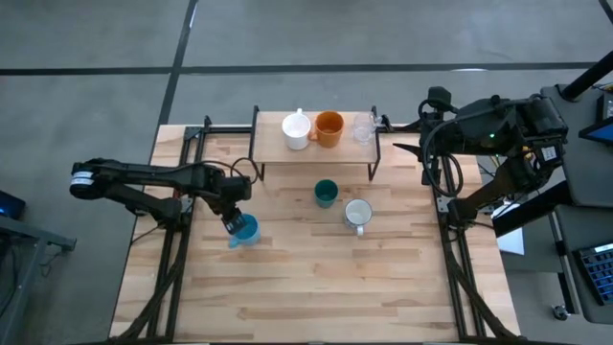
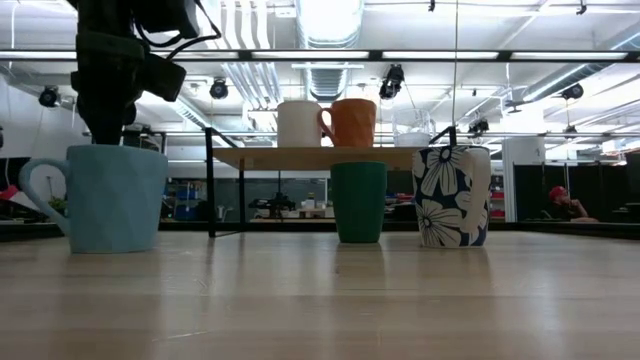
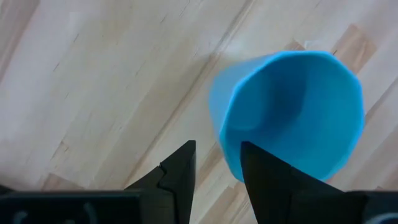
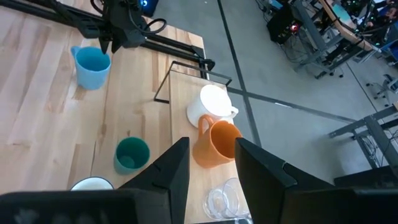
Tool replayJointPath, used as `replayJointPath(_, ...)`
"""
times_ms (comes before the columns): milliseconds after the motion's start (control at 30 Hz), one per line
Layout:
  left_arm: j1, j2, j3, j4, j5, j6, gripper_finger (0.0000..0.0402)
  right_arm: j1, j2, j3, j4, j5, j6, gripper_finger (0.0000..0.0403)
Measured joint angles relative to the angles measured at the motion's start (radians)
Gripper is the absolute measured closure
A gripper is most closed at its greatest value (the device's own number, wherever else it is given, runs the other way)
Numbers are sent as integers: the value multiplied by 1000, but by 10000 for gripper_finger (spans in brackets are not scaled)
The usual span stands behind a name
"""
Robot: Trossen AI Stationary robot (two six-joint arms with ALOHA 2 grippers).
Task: Stack small to large cups/mugs on shelf
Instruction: Put the blue mug on the shelf
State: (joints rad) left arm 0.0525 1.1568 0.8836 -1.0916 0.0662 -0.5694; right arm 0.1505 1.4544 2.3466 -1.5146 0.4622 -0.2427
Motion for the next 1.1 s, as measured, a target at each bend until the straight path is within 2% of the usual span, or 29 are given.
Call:
replayJointPath(300,0,38,-6,63,0,0,290,0,0,0,0,-1,4,282)
replayJointPath(600,0,145,-8,81,0,17,293,0,0,-13,0,-28,8,282)
replayJointPath(733,0,169,-8,81,3,37,325,0,0,-23,0,-28,8,282)
replayJointPath(867,-1,164,-6,81,4,55,385,0,0,-33,0,-28,8,282)
replayJointPath(1100,0,104,5,80,1,53,397,0,0,-53,0,-28,8,282)
